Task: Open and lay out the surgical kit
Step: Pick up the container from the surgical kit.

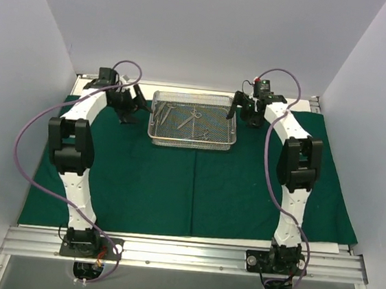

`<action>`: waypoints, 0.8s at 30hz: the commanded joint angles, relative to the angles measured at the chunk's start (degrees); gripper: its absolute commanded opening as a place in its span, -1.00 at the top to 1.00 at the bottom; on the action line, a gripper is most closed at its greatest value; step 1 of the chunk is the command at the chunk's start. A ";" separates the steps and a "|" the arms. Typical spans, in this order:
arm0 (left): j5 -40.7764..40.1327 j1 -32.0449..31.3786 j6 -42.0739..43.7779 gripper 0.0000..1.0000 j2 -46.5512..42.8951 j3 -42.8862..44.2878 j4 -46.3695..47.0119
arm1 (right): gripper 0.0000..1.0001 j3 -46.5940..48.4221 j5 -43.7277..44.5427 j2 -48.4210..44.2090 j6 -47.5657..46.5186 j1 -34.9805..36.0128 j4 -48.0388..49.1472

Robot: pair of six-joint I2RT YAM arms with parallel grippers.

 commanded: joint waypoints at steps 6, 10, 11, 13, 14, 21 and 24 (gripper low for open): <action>-6.72 -5.30 0.64 -0.98 7.01 12.24 -3.40 | -0.86 5.71 0.26 4.24 -1.76 2.02 -2.83; -8.65 -6.27 0.72 -0.86 10.00 15.41 -5.94 | -0.72 6.32 1.14 5.91 -1.59 2.37 -2.83; -9.87 -6.53 1.07 -0.83 10.62 16.28 -7.51 | -0.67 6.67 1.15 6.35 -1.67 2.37 -2.74; -10.67 -7.32 1.87 -0.65 12.46 19.26 -9.02 | -0.52 7.11 1.23 7.32 -1.59 2.46 -2.83; -11.81 -7.59 2.48 -0.58 13.08 20.41 -10.50 | -0.47 7.55 1.15 7.76 -1.50 2.46 -3.09; -12.62 -9.26 4.24 0.24 17.82 29.38 -15.17 | 0.11 12.28 0.36 10.92 -1.15 2.72 -4.15; -11.65 -9.35 3.98 0.63 17.74 29.83 -14.30 | 0.52 14.49 0.09 12.15 -1.23 3.08 -4.94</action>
